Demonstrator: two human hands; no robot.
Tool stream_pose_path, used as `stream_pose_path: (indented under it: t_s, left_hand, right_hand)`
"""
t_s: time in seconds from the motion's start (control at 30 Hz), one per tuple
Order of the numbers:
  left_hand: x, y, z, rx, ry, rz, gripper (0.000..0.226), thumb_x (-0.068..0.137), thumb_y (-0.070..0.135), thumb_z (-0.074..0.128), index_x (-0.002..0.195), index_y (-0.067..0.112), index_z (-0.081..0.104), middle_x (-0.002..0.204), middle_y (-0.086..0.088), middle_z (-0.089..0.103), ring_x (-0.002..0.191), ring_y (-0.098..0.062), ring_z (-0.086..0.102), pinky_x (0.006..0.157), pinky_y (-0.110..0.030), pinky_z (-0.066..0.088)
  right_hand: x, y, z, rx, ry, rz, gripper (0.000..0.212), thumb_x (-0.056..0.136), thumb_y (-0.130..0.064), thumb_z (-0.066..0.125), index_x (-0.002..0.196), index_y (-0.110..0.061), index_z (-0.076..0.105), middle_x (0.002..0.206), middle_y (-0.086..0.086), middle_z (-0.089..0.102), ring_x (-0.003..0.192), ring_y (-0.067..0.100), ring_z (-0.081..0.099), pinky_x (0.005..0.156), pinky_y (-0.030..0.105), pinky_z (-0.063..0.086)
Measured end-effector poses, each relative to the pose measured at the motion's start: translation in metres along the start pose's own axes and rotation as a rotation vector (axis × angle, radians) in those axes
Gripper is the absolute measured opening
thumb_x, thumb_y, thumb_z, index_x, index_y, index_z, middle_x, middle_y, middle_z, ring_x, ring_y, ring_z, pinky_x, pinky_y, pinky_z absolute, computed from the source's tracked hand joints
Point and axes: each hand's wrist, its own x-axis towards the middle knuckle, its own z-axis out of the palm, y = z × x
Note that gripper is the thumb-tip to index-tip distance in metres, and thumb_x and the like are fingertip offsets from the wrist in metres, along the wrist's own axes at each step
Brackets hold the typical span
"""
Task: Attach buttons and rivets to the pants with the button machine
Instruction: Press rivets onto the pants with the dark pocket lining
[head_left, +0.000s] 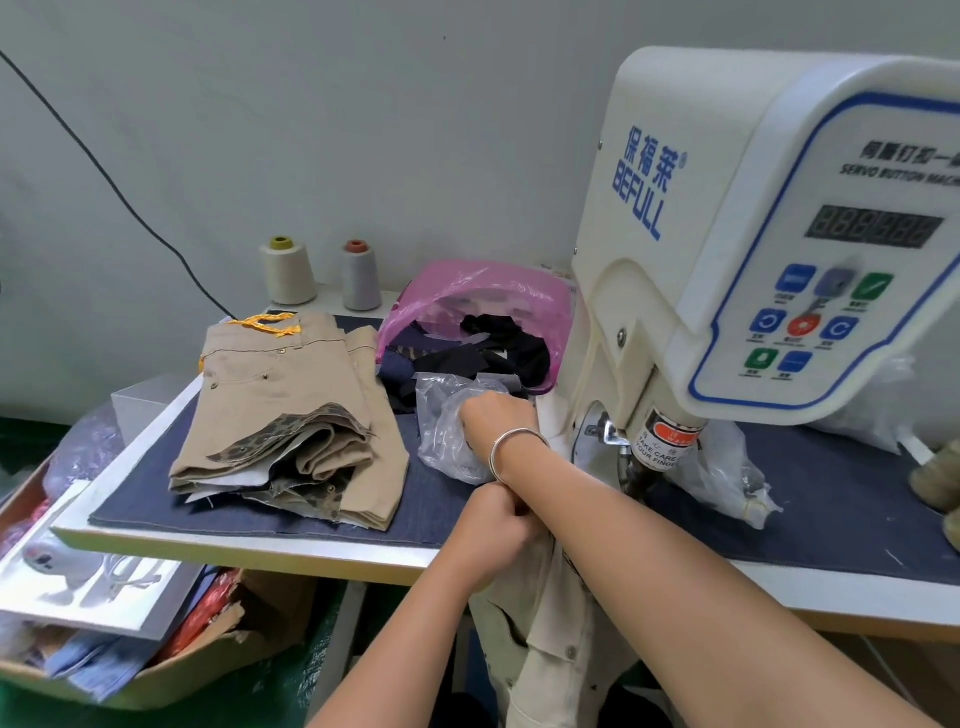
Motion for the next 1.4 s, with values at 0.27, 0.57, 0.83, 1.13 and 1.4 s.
stream_pose_path:
  t_s: [0.27,0.57,0.83,1.13,1.4]
  left_hand:
    - [0.000,-0.003,0.001,0.042,-0.016,0.010,0.020,0.069,0.014,0.058,0.083,0.003,0.066,0.083,-0.020,0.068,0.072,-0.020,0.058,0.066,-0.037,0.046]
    - [0.000,0.000,0.000,0.041,-0.012,0.011,0.024,0.068,0.016,0.058,0.083,0.000,0.065,0.086,-0.022,0.067,0.072,-0.018,0.055,0.066,-0.035,0.044]
    - [-0.001,-0.001,0.000,0.049,-0.025,0.026,0.014,0.074,0.008,0.061,0.085,0.002,0.067,0.085,-0.018,0.069,0.075,-0.019,0.059,0.070,-0.042,0.050]
    - [-0.004,0.001,-0.002,0.078,-0.045,0.059,0.015,0.076,0.002,0.059,0.088,-0.002,0.068,0.088,-0.023,0.069,0.083,-0.030,0.064,0.082,-0.054,0.051]
    - [-0.006,0.003,-0.002,0.052,-0.034,0.061,0.015,0.076,0.001,0.060,0.088,0.001,0.069,0.088,-0.018,0.071,0.084,-0.025,0.066,0.084,-0.051,0.052]
  right_hand:
    - [-0.003,0.001,0.002,0.013,-0.052,-0.016,0.026,0.086,-0.011,0.051,0.109,-0.016,0.062,0.110,0.003,0.063,0.101,0.026,0.060,0.069,0.031,0.039]
    - [-0.001,0.002,0.001,0.013,-0.007,-0.011,0.025,0.088,-0.009,0.052,0.110,-0.014,0.063,0.112,0.006,0.062,0.104,0.028,0.060,0.069,0.031,0.039]
    - [-0.003,0.005,0.006,0.053,-0.023,0.060,0.031,0.087,-0.002,0.047,0.112,-0.012,0.061,0.113,0.006,0.062,0.107,0.028,0.058,0.073,0.034,0.042]
    - [-0.014,0.005,0.007,0.078,0.023,0.088,0.027,0.088,-0.001,0.045,0.107,-0.010,0.062,0.111,0.008,0.062,0.107,0.027,0.057,0.071,0.031,0.040]
    - [-0.016,0.005,0.004,0.005,0.056,0.109,0.031,0.087,0.004,0.048,0.109,-0.011,0.063,0.110,0.006,0.063,0.106,0.026,0.059,0.067,0.031,0.040]
